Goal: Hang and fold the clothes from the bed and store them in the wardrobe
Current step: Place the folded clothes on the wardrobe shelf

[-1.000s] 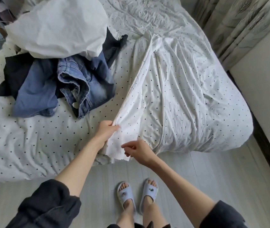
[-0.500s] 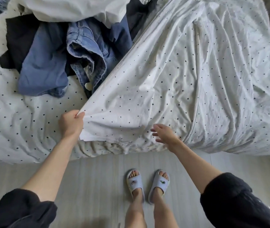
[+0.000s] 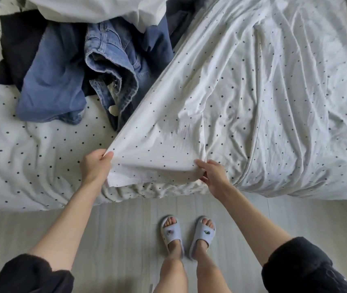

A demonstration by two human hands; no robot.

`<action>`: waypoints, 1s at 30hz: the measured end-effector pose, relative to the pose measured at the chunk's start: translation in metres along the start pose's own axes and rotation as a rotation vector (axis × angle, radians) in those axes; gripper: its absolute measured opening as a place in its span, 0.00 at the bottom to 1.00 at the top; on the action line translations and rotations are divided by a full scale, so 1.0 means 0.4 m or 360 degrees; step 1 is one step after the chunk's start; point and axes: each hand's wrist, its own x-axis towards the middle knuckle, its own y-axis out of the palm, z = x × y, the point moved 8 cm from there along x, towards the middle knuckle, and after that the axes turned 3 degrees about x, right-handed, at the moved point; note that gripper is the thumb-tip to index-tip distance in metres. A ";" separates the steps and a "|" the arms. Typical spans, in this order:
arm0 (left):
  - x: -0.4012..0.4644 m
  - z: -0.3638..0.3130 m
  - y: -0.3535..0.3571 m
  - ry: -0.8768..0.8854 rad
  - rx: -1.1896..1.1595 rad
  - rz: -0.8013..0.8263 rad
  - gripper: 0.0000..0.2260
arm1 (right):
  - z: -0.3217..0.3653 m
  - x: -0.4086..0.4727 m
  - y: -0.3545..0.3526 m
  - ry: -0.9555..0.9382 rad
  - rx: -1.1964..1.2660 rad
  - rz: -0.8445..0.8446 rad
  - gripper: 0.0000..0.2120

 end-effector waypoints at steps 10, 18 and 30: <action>-0.244 -0.160 0.121 0.0123 -0.0034 0.0566 0.11 | 0.268 -0.339 -0.258 -0.0769 -0.0143 -0.0238 0.14; -0.318 -0.122 0.072 0.0179 0.0059 0.0391 0.11 | 0.167 -0.344 -0.285 -0.0653 -0.0379 -0.0233 0.07; -0.357 -0.125 0.098 0.0366 0.0069 0.0274 0.13 | -0.030 -0.219 -0.284 -0.0043 -0.0418 -0.0052 0.16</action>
